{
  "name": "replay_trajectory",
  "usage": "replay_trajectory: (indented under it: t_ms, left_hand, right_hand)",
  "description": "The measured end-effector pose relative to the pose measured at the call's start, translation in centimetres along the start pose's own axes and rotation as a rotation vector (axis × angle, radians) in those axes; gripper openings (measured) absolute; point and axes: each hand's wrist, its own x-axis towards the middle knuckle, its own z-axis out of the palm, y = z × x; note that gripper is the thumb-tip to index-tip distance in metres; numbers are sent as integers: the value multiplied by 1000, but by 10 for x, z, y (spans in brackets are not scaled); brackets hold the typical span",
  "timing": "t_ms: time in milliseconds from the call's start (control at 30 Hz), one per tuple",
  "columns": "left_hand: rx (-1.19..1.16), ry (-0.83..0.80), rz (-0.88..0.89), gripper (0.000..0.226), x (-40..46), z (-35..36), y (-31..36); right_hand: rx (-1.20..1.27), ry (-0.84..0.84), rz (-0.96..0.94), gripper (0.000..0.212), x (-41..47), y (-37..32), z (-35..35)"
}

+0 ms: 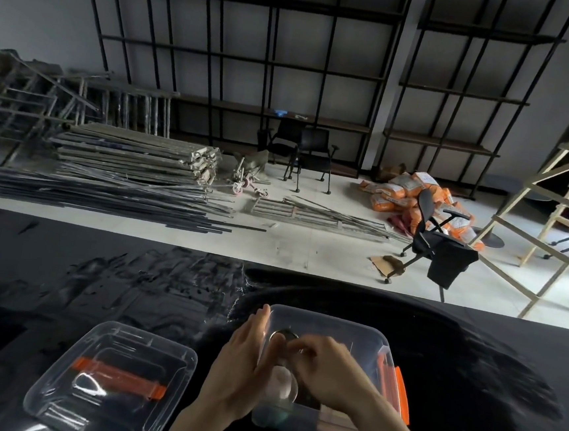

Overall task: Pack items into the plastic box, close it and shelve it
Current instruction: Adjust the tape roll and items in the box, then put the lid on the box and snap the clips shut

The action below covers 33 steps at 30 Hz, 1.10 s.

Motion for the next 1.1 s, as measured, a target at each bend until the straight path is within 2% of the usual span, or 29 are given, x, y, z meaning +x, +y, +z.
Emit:
replay_trajectory:
  t_ms: [67, 133, 200, 300, 400, 500, 633, 733, 867, 933, 1033, 1100]
  left_hand:
    - [-8, 64, 30, 77, -2, -5, -3]
    - [-3, 155, 18, 69, -3, -17, -11]
    - [45, 249, -59, 66, -6, -39, -28]
    - [158, 372, -226, 61, -15, -84, -66]
    - [187, 391, -468, 49, -28, -125, -108]
    - [341, 317, -615, 50, -45, -151, -143]
    - [419, 285, -687, 72, -63, -164, -173]
    - [339, 251, -705, 74, -66, -163, -184]
    - [216, 371, -822, 80, -67, -172, -186]
    - [61, 423, -904, 80, -63, -183, -180]
    - [-170, 487, -844, 63, -43, -197, -152]
    - [-267, 554, -752, 52, -23, -202, -121]
  right_hand:
    - [-99, 190, -82, 22, 2, -6, -5]
    - [-80, 343, -206, 19, 5, -23, -6]
    - [20, 375, -309, 15, 7, -48, 2]
    - [150, 304, -378, 12, 9, -89, 32]
    - [147, 115, -348, 21, 11, -119, 80]
    - [18, -136, -161, 42, 15, -131, 126]
    - [-47, -242, 86, 77, 15, -125, 166]
    - [23, -238, 193, 77, 20, -124, 174]
    - [169, -160, 268, 51, 28, -127, 164]
    - [192, -128, 253, 49, 36, -128, 148]
    - [169, -69, 175, 53, 54, -130, 108]
    - [190, 5, 113, 47, 63, -129, 71]
